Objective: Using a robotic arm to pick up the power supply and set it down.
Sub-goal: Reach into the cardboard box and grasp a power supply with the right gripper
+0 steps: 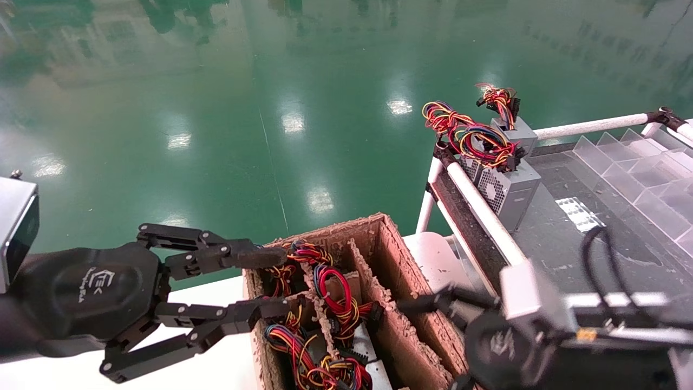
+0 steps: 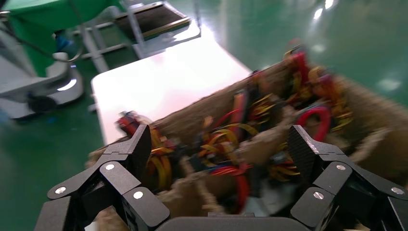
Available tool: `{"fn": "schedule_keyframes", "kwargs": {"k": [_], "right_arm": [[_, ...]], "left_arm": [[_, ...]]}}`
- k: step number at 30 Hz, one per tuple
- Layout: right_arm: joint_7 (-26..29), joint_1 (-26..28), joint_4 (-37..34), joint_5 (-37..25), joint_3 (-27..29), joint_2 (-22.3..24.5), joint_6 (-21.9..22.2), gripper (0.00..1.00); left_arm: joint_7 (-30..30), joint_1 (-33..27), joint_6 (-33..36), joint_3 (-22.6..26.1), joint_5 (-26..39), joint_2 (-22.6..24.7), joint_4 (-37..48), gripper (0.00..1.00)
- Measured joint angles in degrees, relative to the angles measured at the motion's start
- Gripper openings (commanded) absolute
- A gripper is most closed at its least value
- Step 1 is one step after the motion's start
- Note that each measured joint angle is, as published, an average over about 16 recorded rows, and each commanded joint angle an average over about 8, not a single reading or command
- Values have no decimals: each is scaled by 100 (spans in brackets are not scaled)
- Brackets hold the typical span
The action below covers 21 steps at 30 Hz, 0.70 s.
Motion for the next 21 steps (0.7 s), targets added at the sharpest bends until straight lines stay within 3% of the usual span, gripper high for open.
{"fn": "schedule_keyframes", "kwargs": {"k": [11, 19, 21], "right_arm": [[116, -145, 326, -260, -353, -334, -86, 98], [-129, -259, 472, -473, -526, -615, -25, 3], [-245, -292, 487, -519, -551, -684, -1, 0]], "left_arm": [[2, -1, -2, 5, -3, -2, 0, 100], [4, -2, -3, 8, -5, -3, 0, 100], [4, -2, -4, 9, -6, -4, 0, 100]]}}
